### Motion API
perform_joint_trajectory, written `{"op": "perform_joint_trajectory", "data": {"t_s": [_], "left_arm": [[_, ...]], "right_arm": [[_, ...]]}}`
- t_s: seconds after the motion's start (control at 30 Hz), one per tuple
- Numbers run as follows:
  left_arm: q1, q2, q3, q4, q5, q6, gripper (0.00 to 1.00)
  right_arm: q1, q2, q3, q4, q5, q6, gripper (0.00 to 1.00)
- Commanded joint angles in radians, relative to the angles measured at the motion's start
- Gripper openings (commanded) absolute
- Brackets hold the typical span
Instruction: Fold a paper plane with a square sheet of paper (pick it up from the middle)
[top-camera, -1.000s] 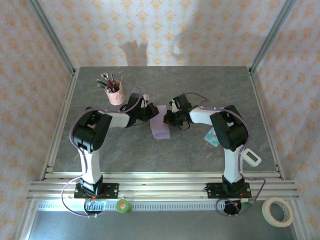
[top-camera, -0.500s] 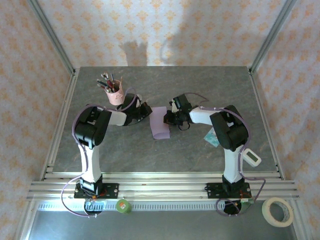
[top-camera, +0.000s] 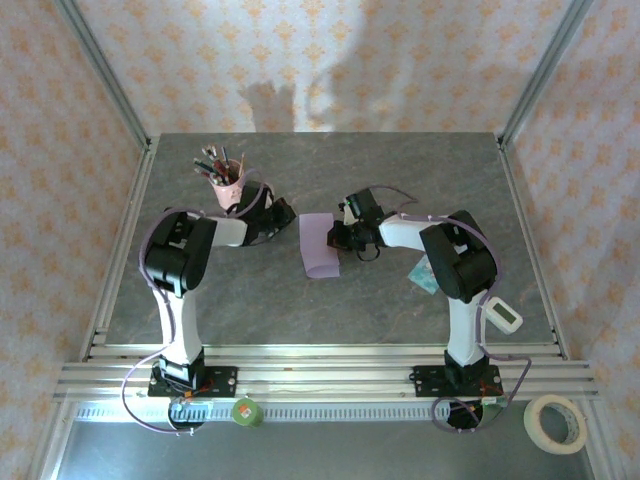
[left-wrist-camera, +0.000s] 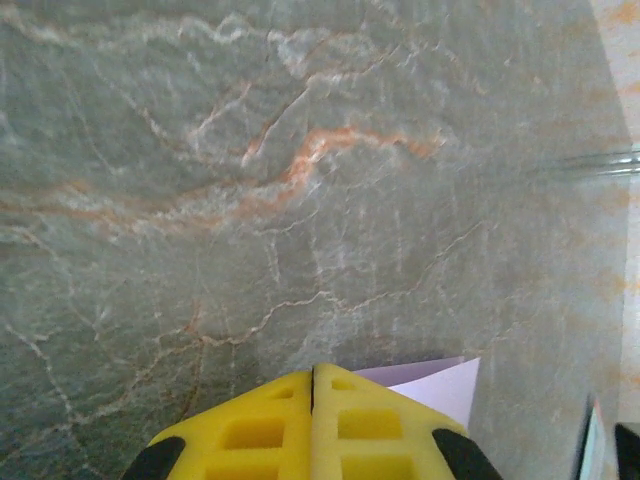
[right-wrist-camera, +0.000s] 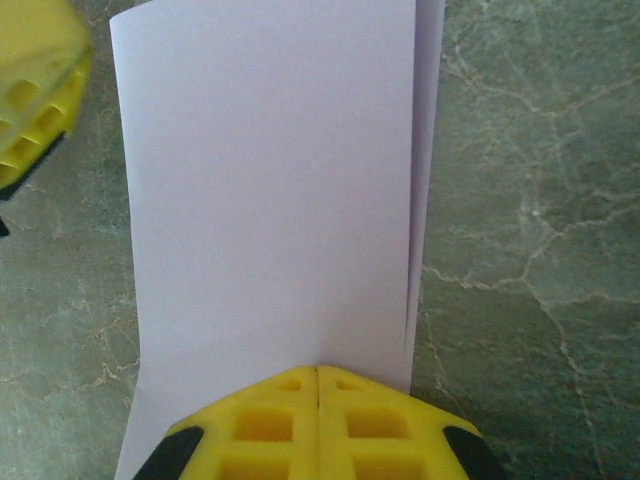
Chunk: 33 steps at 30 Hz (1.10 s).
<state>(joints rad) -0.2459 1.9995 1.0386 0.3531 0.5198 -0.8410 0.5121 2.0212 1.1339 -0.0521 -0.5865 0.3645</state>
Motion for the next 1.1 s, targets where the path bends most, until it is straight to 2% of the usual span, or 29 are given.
{"op": "perform_joint_trajectory", "data": {"t_s": [0.0, 0.33, 0.57, 0.87, 1.07], "left_arm": [[-0.023, -0.056, 0.003, 0.023, 0.042, -0.022, 0.0], [-0.095, 0.038, 0.083, 0.002, 0.042, -0.043, 0.0], [-0.059, 0.073, 0.086, -0.044, -0.01, -0.084, 0.0], [-0.01, 0.107, 0.126, -0.176, -0.098, -0.03, 0.0], [0.007, 0.086, 0.176, -0.246, -0.106, 0.013, 0.0]], "right_arm": [[-0.02, 0.171, -0.13, -0.33, 0.342, -0.034, 0.0], [-0.019, 0.173, -0.137, -0.322, 0.344, -0.034, 0.0], [-0.02, 0.175, -0.14, -0.324, 0.352, -0.036, 0.0], [-0.02, 0.174, -0.141, -0.327, 0.354, -0.035, 0.0], [-0.019, 0.172, -0.143, -0.327, 0.355, -0.035, 0.0]]}}
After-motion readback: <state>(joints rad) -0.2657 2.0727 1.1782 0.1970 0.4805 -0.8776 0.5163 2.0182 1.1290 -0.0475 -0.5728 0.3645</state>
